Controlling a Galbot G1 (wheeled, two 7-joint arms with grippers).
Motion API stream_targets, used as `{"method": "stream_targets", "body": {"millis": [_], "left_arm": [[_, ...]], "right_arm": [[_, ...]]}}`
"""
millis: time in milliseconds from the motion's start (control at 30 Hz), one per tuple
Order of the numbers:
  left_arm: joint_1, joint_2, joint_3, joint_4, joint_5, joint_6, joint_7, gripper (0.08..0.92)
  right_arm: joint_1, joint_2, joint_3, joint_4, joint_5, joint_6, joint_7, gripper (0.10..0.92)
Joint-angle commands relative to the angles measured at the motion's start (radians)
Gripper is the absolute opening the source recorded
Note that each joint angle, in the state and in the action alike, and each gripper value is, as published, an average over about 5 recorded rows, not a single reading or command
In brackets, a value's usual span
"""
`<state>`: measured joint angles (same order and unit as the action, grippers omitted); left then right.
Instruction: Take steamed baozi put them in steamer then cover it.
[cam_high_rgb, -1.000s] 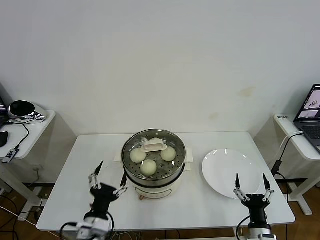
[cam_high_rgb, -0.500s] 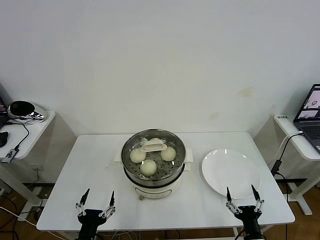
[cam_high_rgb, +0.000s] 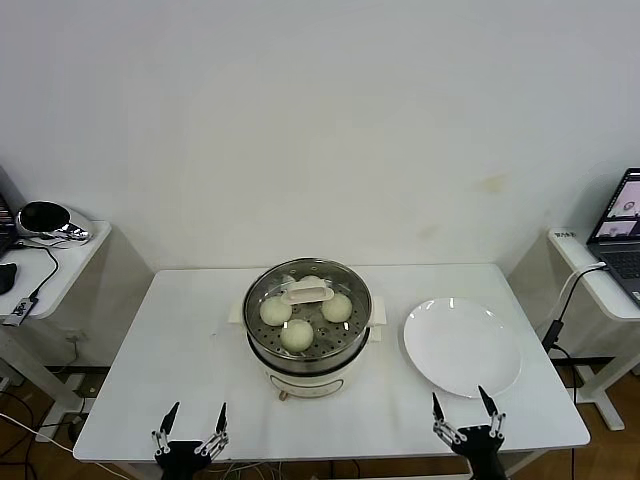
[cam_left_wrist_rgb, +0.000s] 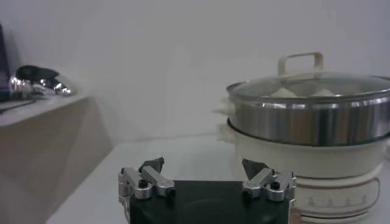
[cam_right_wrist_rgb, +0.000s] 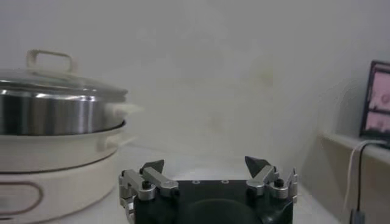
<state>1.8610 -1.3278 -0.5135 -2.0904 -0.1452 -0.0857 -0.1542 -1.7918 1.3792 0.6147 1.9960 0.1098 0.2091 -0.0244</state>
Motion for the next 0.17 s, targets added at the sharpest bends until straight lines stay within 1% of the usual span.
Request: {"method": "stream_targets", "body": {"millis": [33,167], "left_arm": [[0.001,-0.010,-0.007,0.043,-0.034,-0.021,0.013,0.823],[0.000,-0.013,-0.006,0.054,-0.023,-0.040,0.009,0.823]], "right_arm": [[-0.025,-0.007,-0.022,0.041,0.044,-0.102,-0.014,0.823],[-0.023,-0.007,-0.028,0.035,0.033,-0.097,-0.011,0.823]]}}
